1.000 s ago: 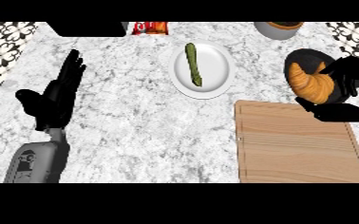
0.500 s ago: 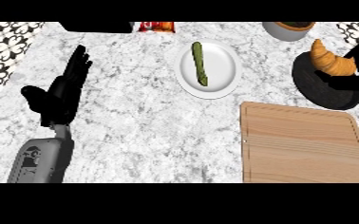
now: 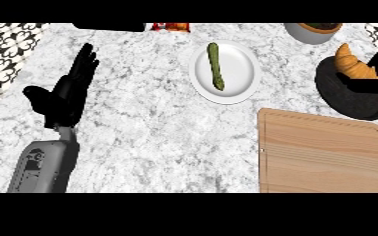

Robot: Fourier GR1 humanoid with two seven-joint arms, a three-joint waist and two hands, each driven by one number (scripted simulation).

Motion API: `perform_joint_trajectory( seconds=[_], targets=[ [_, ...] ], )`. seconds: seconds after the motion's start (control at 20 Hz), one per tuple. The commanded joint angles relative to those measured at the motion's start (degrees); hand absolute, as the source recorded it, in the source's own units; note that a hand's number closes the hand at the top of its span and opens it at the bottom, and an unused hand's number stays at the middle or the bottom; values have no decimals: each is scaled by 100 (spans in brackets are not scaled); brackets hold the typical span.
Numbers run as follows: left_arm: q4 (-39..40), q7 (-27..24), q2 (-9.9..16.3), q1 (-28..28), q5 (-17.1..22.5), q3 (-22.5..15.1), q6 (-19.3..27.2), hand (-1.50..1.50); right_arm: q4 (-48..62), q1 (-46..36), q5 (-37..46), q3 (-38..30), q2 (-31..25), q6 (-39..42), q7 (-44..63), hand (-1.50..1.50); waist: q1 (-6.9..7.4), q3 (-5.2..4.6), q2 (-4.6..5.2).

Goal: Pick the croissant from the cutting board and place it in the pan

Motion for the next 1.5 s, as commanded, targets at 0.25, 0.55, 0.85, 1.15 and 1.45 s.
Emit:
perform_joint_trajectory(
  seconds=[0.25, 0.55, 0.85, 1.15, 1.45],
  targets=[
    [-128, 20, -102, 46, -41, -70, 82, 0, 1595, -246, -214, -156, -262, 1466, -158, -150, 116, 15, 21],
    [-102, 55, -58, -24, -21, -46, 41, 0, 1750, -208, -453, -421, -221, 1241, -877, -150, 60, 28, 36],
    [-220, 377, 103, -50, 72, 98, 6, 0, 1808, -396, -1308, -1223, -602, 1786, -1385, -150, -103, 14, -51],
    [-203, -7, 17, 373, 6, 59, 12, 0, 2215, 213, -1719, -1500, -1108, 3517, -1956, -150, -240, -4, -102],
    [-325, 244, -48, 340, 7, 8, 69, 0, 2127, 961, -1897, -1489, -1657, 4852, -2729, -150, -374, -8, -161]
  ],
)
